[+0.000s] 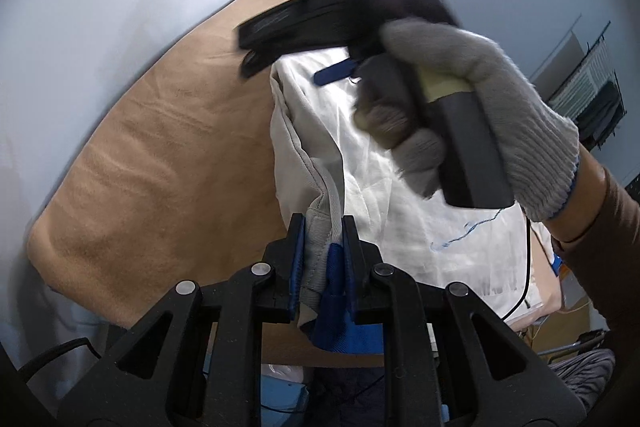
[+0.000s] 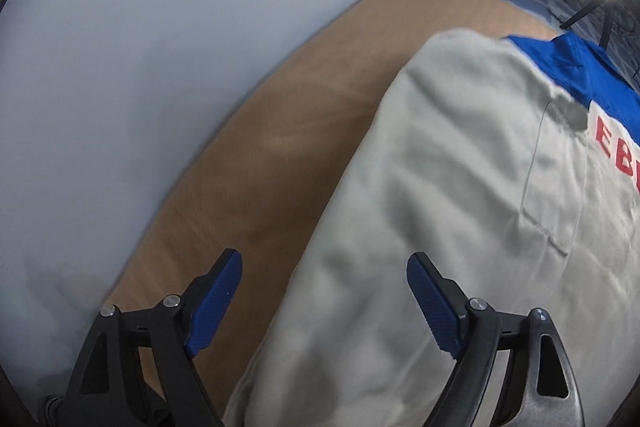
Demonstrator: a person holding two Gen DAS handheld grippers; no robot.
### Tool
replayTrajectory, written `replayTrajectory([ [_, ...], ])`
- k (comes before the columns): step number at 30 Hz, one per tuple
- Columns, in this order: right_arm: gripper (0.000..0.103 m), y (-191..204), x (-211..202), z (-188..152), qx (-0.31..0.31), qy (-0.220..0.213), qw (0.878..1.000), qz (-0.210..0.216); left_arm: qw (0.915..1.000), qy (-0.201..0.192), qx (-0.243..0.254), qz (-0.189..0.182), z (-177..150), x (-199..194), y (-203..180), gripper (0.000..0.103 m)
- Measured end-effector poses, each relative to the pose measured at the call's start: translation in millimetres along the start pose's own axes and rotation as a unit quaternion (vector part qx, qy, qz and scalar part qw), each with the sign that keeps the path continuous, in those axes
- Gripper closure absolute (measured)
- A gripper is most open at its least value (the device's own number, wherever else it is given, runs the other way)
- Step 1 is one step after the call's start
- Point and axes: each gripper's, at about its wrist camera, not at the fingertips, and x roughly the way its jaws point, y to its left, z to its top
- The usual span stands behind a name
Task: Fold large clothes
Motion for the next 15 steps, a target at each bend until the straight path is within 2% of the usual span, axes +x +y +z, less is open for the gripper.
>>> replayTrajectory([
  [3, 0.029, 8.3, 10.9, -8.7, -0.013, 0.018, 0.999, -0.025, 0.9997, -0.005, 0.021, 0.008, -0.5, 0.2, -9.4, 0.088],
  [5, 0.043, 10.6, 14.8, -15.9, -0.025, 0.022, 0.998, -0.047, 0.9992, -0.008, 0.036, 0.013, -1.6, 0.1, -17.0, 0.088],
  [7, 0.075, 4.8, 16.1, -21.6, -0.02, 0.025, 0.998, -0.06, 0.9989, -0.008, 0.044, 0.013, -2.1, 0.7, -20.8, 0.088],
  [8, 0.08, -0.5, 15.4, -23.7, -0.013, 0.024, 0.998, -0.056, 0.9987, -0.008, 0.048, 0.013, -2.2, 1.3, -22.9, 0.088],
  [10, 0.097, -12.9, 8.3, -30.5, 0.007, 0.014, 0.999, -0.04, 0.998, -0.009, 0.061, 0.013, -3.6, 1.6, -30.7, 0.088],
  [15, 0.102, -56.4, -31.2, -55.2, 0.067, -0.051, 0.996, 0.035, 0.9938, -0.014, 0.11, 0.009, -9.2, 1.1, -58.8, 0.088],
])
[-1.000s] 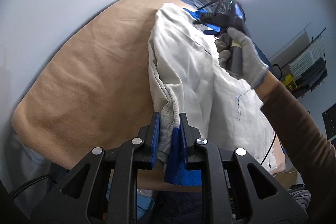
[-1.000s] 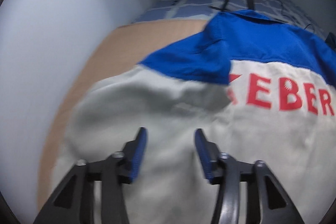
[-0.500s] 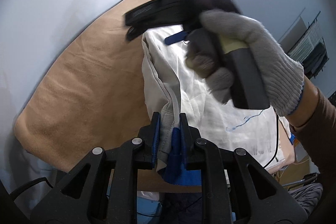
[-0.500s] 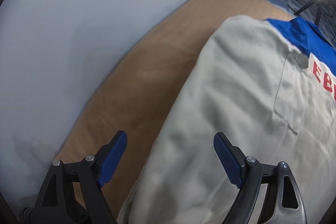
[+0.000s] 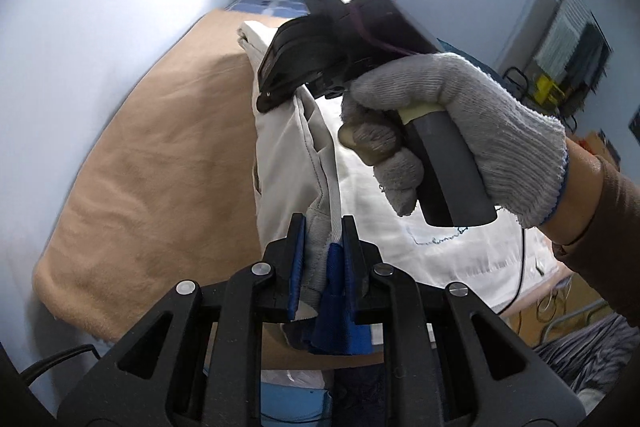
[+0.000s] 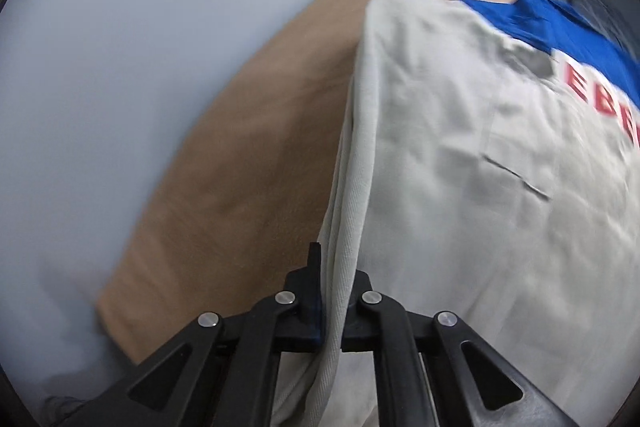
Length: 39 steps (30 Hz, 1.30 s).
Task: Fold large clothes
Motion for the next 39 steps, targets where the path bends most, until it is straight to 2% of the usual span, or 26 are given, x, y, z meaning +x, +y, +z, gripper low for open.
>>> replayTrajectory([
  [4, 0.102, -50.4, -33.9, -25.3, 0.065, -0.053, 0.995, 0.06, 0.9993, 0.0, 0.037, -0.008, -3.1, -0.8, -22.1, 0.088],
  [5, 0.102, -66.6, -42.1, -36.6, 0.09, -0.067, 0.99, 0.08, 0.9988, 0.002, 0.047, -0.013, -3.7, -0.2, -28.3, 0.088],
  [9, 0.102, -117.0, -55.3, -74.3, 0.147, -0.101, 0.977, 0.117, 0.9975, 0.012, 0.059, -0.036, -4.2, -0.9, -41.3, 0.086],
  [10, 0.102, -129.7, -55.0, -86.5, 0.164, -0.104, 0.974, 0.121, 0.9972, 0.014, 0.057, -0.047, -4.0, -2.1, -42.2, 0.085],
  [11, 0.102, -137.6, -51.1, -83.9, 0.175, -0.104, 0.971, 0.123, 0.996, 0.015, 0.054, -0.069, -4.3, -6.2, -43.0, 0.085],
  [14, 0.102, -171.3, -42.6, -111.5, 0.216, -0.096, 0.964, 0.121, 0.9946, 0.009, 0.05, -0.091, -5.1, -18.6, -41.8, 0.085],
  [18, 0.102, -198.7, -33.9, -126.3, 0.235, -0.086, 0.963, 0.098, 0.9958, 0.002, 0.018, -0.09, 4.0, -21.0, -23.0, 0.085],
  [20, 0.102, -198.8, -34.2, -128.3, 0.232, -0.086, 0.963, 0.104, 0.9962, 0.005, -0.005, -0.087, 6.3, -18.6, -13.4, 0.085],
  [22, 0.102, -193.4, -36.8, -126.9, 0.21, -0.083, 0.97, 0.089, 0.9961, 0.012, -0.02, -0.085, 8.8, -10.8, -4.5, 0.085],
  [24, 0.101, -182.9, -39.1, -125.4, 0.199, -0.076, 0.973, 0.085, 0.9964, 0.019, -0.022, -0.08, 9.5, -2.5, -3.4, 0.085],
  [26, 0.101, -172.2, -42.1, -128.0, 0.198, -0.069, 0.973, 0.101, 0.9968, 0.026, -0.015, -0.074, 7.2, 4.5, -5.8, 0.085],
  [29, 0.088, -157.3, -57.0, -149.9, 0.186, -0.054, 0.976, 0.099, 0.996, 0.046, -0.011, -0.076, 7.1, 22.9, -12.6, 0.085],
  [30, 0.077, -156.3, -60.5, -154.5, 0.187, -0.053, 0.975, 0.108, 0.9953, 0.052, -0.012, -0.08, 5.0, 27.9, -13.7, 0.085],
  [31, 0.073, -154.4, -66.4, -159.7, 0.189, -0.055, 0.974, 0.113, 0.9946, 0.059, -0.014, -0.085, 3.2, 33.2, -15.3, 0.085],
  [34, 0.075, -148.3, -89.2, -179.5, 0.174, -0.065, 0.978, 0.09, 0.9929, 0.078, -0.01, -0.088, -2.5, 48.8, -19.6, 0.085],
  [37, 0.075, -144.6, -111.9, -195.8, 0.135, -0.092, 0.986, 0.03, 0.9916, 0.096, -0.003, -0.086, -11.8, 63.2, -25.0, 0.085],
  [39, 0.075, -138.8, -126.9, -201.8, 0.106, -0.12, 0.987, 0.001, 0.9909, 0.107, 0.005, -0.08, -20.1, 71.4, -29.3, 0.085],
])
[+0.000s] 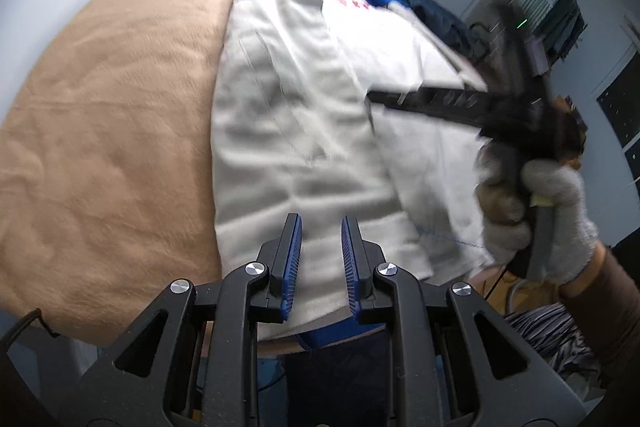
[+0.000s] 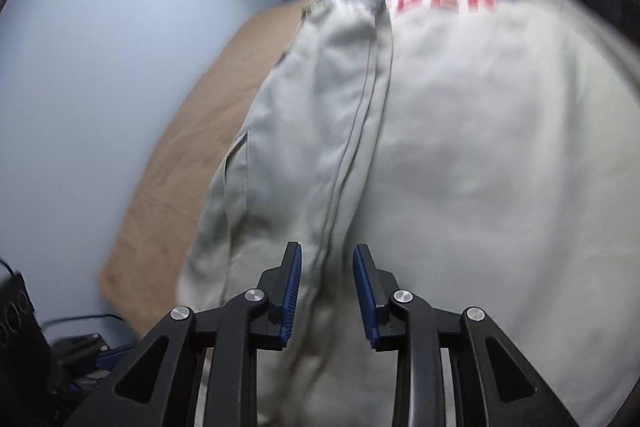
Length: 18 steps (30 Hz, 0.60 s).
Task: Fold large clothes
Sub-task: 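Move the right tool toward the blue cuff of the other sleeve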
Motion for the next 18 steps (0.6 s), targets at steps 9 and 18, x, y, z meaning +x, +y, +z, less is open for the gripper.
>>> replayTrajectory([
  [9, 0.076, 16.5, 55.8, -0.7, -0.047, 0.021, 0.999, -0.004, 0.998, 0.018, 0.046, 0.04, -19.6, 24.1, -9.2, 0.085],
  [18, 0.042, 7.0, 16.6, -3.8, -0.059, -0.027, 0.998, -0.003, 0.9977, -0.041, 0.041, 0.036, 3.9, -16.8, -26.9, 0.065],
])
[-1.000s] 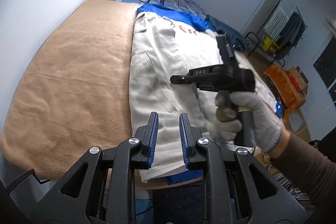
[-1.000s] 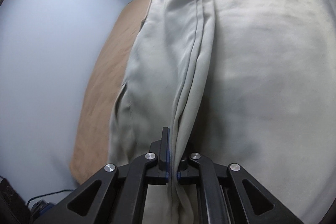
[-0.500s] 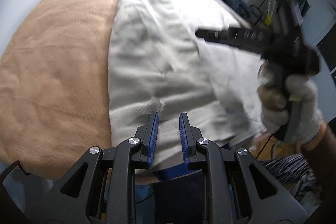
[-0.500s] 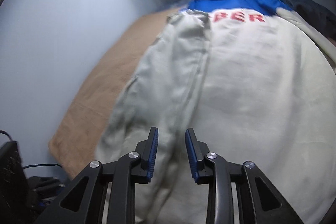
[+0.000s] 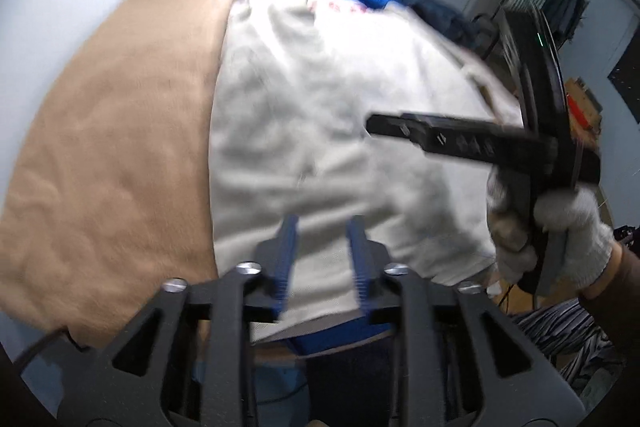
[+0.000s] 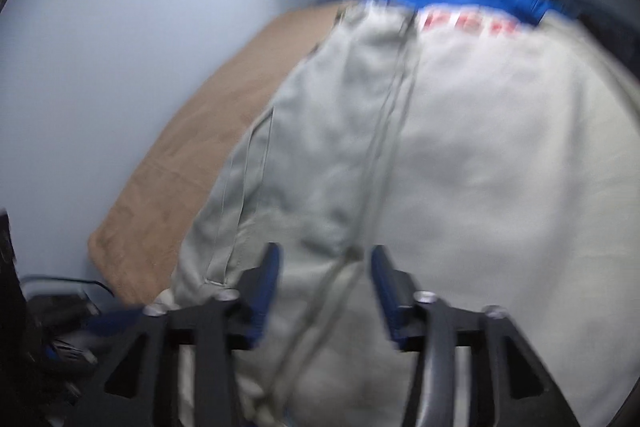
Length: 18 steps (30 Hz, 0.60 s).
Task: Fold large clothes
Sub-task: 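Move the right tool toward the blue cuff of the other sleeve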
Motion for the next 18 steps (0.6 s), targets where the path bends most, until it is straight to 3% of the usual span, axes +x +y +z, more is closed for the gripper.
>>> replayTrajectory([
  [1, 0.036, -2.8, -11.8, -2.0, -0.003, -0.016, 1.0, -0.003, 0.9999, -0.013, 0.003, -0.003, 3.7, -7.5, -3.9, 0.058],
  [7, 0.025, -54.0, -96.7, -16.5, 0.016, -0.076, 0.996, -0.054, 0.9975, -0.055, 0.038, -0.025, 28.6, -44.9, -35.9, 0.04],
  [13, 0.024, -126.8, -166.6, -37.2, 0.065, -0.094, 0.985, -0.128, 0.994, -0.073, 0.067, -0.046, 53.9, -64.1, -68.9, 0.039],
  [18, 0.024, -204.1, -217.0, -62.3, 0.156, -0.105, 0.966, -0.178, 0.9936, -0.061, 0.057, -0.076, 72.6, -58.6, -85.0, 0.039],
])
